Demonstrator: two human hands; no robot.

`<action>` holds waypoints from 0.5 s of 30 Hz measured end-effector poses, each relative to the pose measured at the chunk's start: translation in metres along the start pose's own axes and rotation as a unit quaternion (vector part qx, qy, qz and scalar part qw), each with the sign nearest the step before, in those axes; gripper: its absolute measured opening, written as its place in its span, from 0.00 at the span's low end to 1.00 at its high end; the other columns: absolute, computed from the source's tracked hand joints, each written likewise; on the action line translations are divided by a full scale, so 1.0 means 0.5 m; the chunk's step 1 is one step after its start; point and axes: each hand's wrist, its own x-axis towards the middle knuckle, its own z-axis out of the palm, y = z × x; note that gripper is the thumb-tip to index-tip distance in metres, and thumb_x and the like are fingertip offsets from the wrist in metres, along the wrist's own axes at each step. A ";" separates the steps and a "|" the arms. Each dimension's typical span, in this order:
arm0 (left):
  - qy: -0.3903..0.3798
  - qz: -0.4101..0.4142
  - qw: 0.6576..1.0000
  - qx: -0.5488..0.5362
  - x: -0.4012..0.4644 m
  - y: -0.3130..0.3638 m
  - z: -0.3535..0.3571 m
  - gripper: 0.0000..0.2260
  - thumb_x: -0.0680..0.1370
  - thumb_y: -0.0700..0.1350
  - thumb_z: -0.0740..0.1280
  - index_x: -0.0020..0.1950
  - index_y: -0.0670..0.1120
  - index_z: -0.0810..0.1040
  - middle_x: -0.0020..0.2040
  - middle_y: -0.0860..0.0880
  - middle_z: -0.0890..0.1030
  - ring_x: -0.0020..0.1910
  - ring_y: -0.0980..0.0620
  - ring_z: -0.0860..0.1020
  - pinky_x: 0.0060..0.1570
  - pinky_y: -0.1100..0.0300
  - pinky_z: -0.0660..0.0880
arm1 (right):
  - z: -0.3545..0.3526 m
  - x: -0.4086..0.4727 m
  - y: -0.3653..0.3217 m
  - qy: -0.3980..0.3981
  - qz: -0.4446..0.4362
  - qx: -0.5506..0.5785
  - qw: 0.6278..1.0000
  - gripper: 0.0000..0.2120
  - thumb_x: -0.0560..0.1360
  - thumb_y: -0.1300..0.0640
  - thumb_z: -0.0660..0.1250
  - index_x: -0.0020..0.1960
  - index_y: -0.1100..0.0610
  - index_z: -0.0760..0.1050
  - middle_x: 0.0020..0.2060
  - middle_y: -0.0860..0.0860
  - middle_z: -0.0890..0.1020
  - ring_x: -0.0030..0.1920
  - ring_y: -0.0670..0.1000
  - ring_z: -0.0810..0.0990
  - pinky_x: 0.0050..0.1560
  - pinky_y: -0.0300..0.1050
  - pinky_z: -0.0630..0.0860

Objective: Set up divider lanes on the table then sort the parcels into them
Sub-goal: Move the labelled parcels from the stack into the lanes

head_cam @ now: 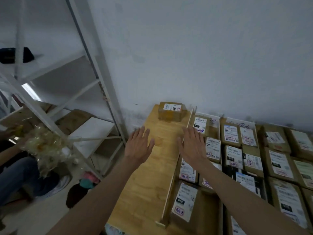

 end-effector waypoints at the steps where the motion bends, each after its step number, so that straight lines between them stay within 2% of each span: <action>1: -0.003 0.003 1.000 -0.002 0.018 -0.008 0.002 0.27 0.83 0.60 0.47 0.79 0.48 0.59 0.80 0.46 0.59 0.78 0.47 0.57 0.77 0.51 0.53 | 0.003 0.014 -0.003 -0.001 0.003 -0.001 1.000 0.26 0.84 0.47 0.50 0.78 0.56 0.56 0.78 0.57 0.59 0.79 0.57 0.55 0.78 0.55 0.50; 8: -0.021 0.034 0.999 -0.020 0.158 -0.043 0.018 0.27 0.84 0.58 0.48 0.79 0.47 0.58 0.80 0.45 0.58 0.78 0.46 0.56 0.77 0.49 0.53 | 0.030 0.119 -0.022 -0.009 0.027 -0.017 0.999 0.26 0.83 0.47 0.50 0.78 0.56 0.55 0.77 0.56 0.59 0.79 0.55 0.54 0.79 0.54 0.50; 15: -0.040 0.080 0.995 -0.034 0.323 -0.082 0.067 0.27 0.84 0.58 0.48 0.79 0.46 0.59 0.79 0.45 0.59 0.78 0.46 0.58 0.76 0.51 0.53 | 0.080 0.246 -0.045 -0.005 0.073 -0.005 0.997 0.24 0.83 0.48 0.52 0.77 0.56 0.59 0.74 0.54 0.65 0.75 0.54 0.61 0.76 0.53 0.56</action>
